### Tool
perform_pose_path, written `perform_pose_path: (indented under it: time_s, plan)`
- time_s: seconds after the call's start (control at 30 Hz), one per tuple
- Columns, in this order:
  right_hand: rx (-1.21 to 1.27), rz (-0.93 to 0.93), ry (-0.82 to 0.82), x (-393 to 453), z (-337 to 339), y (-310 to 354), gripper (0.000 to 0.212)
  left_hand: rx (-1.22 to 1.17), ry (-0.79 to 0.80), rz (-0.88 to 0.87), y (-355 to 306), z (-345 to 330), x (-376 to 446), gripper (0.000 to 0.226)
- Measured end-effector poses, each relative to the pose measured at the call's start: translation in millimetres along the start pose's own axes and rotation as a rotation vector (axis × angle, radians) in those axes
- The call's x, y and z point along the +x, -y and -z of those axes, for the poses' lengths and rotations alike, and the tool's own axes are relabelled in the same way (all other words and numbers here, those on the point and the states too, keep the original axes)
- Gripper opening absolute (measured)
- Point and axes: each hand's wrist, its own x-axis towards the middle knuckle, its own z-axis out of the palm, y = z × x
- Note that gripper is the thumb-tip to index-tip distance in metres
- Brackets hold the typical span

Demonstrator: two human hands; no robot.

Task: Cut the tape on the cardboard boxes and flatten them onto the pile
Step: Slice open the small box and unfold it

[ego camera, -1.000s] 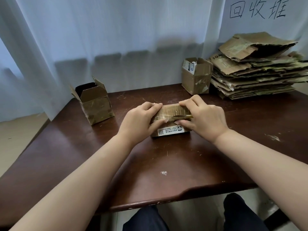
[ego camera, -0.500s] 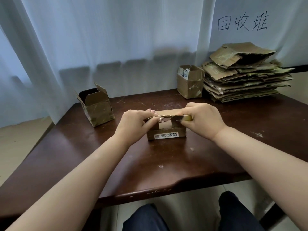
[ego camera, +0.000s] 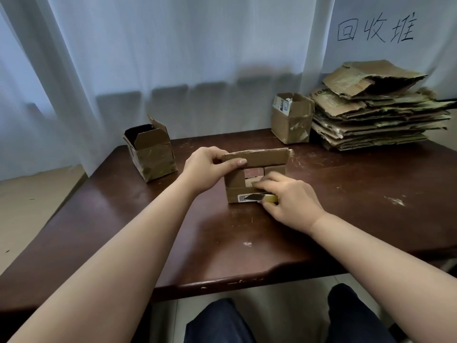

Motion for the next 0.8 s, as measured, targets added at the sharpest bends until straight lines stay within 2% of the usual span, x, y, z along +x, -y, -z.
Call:
perform_pose_path:
  time_s: [0.1,0.27,0.33,0.4,0.47,0.67,0.8]
  plan:
    - [-0.048,0.056,0.083,-13,-5,-1,0.015,0.039,-0.013,-0.012,-1,-1,-2,0.045]
    - [-0.044,-0.030,0.189,-22,3,-4,0.016,0.126,-0.087,-0.042,-4,-10,-10,0.025]
    - [0.046,-0.134,0.055,-20,7,-2,0.012,0.161,-0.132,-0.074,-5,-18,-18,0.023]
    - [0.152,-0.302,-0.210,-16,9,-2,0.009,0.181,-0.203,-0.091,-5,-30,-25,0.031]
    - [0.212,-0.409,-0.354,-11,10,0,0.016,0.184,-0.274,-0.065,-7,-40,-28,0.037]
    - [0.100,-0.559,-0.325,6,0,13,0.056,0.182,-0.261,-0.044,-7,-41,-25,0.028]
    - [0.094,-0.594,-0.362,14,-9,19,0.055,0.092,-0.193,-0.080,-4,-36,-23,0.024]
